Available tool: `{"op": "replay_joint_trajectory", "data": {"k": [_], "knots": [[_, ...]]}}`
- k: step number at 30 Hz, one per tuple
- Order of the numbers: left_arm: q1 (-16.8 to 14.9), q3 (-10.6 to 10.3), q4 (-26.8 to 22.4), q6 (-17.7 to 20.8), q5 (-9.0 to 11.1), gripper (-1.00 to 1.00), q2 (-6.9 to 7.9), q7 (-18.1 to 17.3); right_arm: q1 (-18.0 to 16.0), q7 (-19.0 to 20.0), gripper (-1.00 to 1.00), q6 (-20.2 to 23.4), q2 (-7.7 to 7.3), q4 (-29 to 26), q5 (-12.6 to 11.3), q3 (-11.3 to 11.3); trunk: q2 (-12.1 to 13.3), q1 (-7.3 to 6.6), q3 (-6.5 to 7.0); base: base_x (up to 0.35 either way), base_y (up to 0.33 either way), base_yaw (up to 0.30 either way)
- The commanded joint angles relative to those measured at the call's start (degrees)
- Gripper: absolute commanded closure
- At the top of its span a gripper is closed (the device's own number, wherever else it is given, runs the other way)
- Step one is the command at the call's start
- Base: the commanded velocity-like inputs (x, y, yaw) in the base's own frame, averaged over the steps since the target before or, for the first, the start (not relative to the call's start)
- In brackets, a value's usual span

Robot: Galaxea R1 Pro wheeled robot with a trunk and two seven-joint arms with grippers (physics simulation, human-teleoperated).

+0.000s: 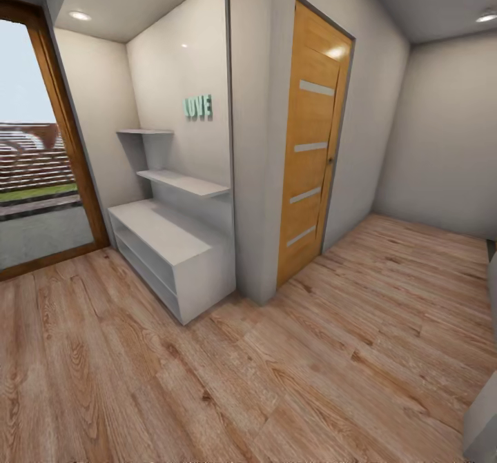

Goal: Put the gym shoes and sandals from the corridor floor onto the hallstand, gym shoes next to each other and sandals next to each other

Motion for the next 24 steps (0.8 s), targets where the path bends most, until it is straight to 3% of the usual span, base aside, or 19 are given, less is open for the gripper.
{"op": "replay_joint_trajectory", "data": {"k": [1, 14, 24], "knots": [[0.0, 0.0, 0.0, -0.4, -0.1, -1.0, -0.03, 0.0, 0.0, 0.0, -1.0, -0.2, -0.02, 0.0, 0.1, 0.0, 0.0, -0.01, -0.06, -0.142, 0.0, 0.0], [0.8, 0.2, 0.6, -2.7, 0.1, -1.0, 0.46, 0.0, -0.1, -0.2, -1.0, -0.2, 0.0, 0.1, 0.2, 0.1, 0.0, -0.01, -0.06, -0.301, 0.086, -0.005], [0.8, 0.2, 0.7, -3.1, 0.0, -1.0, 0.52, 0.0, -0.1, -0.3, -1.0, -0.2, 0.0, 0.2, 0.2, 0.0, 0.0, -0.01, -0.06, -0.304, 0.199, -0.217]]}}
